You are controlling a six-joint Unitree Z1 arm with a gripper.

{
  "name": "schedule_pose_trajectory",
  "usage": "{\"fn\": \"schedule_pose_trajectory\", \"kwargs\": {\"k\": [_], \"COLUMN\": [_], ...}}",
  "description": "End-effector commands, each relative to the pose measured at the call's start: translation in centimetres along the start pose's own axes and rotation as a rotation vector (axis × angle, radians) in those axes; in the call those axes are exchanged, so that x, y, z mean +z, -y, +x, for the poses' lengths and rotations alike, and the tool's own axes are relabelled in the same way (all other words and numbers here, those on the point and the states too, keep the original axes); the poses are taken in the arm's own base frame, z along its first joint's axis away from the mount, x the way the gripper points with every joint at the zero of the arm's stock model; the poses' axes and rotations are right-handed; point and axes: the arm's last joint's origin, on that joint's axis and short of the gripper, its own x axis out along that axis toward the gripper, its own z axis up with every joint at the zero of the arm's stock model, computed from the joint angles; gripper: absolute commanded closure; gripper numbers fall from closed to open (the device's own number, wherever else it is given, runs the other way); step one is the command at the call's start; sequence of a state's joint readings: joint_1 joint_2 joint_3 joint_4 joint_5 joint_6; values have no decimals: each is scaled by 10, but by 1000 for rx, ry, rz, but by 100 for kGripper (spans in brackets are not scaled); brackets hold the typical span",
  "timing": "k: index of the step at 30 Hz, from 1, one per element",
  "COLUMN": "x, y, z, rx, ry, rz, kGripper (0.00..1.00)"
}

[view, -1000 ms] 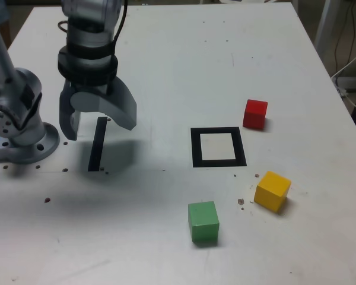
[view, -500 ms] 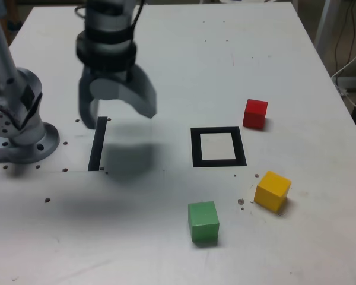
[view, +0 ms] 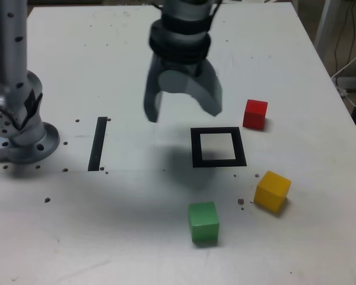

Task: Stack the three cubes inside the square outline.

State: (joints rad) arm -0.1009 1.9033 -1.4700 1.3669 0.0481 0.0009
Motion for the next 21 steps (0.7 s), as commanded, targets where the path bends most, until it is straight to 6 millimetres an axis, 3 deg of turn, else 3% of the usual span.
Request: {"fn": "schedule_pose_trajectory", "kwargs": {"k": [1,13,21], "x": [7,54,76], "y": [-1,-19,-47], "z": [-4,-11,-3], "rx": [12,41,55], "ry": [5,50,52], "rz": [13,111,137], "kGripper": [1,1,1]}}
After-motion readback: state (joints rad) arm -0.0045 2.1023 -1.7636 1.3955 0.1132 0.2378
